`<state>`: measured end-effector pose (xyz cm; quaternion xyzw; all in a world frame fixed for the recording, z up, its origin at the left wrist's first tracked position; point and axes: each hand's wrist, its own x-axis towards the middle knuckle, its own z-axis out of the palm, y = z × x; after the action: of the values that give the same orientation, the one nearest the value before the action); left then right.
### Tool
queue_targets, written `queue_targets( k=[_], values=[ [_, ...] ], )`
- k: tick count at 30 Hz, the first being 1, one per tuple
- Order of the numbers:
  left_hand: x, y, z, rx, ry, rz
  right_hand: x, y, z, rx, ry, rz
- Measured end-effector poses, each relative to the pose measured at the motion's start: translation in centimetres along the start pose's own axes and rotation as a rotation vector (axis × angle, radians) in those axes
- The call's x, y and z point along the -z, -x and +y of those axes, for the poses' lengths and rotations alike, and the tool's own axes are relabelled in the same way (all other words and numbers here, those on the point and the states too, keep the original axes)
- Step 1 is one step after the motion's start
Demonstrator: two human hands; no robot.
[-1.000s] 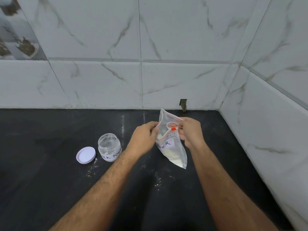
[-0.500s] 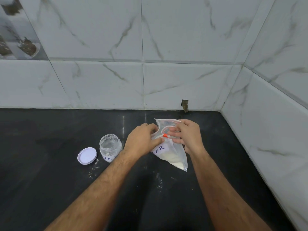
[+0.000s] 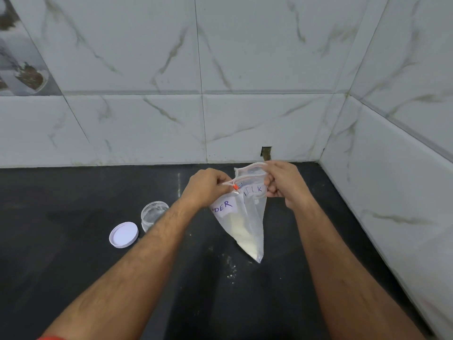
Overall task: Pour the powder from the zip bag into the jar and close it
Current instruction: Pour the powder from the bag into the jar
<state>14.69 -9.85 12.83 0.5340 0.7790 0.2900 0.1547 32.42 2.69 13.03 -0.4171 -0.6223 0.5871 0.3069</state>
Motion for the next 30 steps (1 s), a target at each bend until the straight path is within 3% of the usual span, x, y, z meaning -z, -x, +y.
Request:
queue_targets(
  k=[6, 9, 12, 17, 21, 30],
  values=[
    [2.2, -2.7, 1.3, -0.139, -0.11, 0.008, 1.5, -0.8, 3.6, -0.059, -0.233, 0.304],
    [3.9, -3.6, 1.5, -0.228, -0.202, 0.035, 1.4, -1.2, 5.8, -0.179, -0.269, 0.296],
    [5.6, -4.0, 1.5, -0.299, 0.013, 0.1, 0.4, -1.5, 7.0, -0.289, -0.31, 0.184],
    [7.4, -3.9, 1.2, -0.177, 0.472, 0.159, -1.2, -2.1, 6.3, -0.395, -0.605, 0.008],
    [7.2, -3.4, 0.4, -0.141, 0.606, 0.213, -1.6, -2.8, 4.1, -0.321, -0.825, 0.009],
    [5.6, -2.5, -2.1, 0.029, 1.176, 0.402, -1.5, -3.2, 0.8, -0.168, -0.868, -0.038]
  ],
)
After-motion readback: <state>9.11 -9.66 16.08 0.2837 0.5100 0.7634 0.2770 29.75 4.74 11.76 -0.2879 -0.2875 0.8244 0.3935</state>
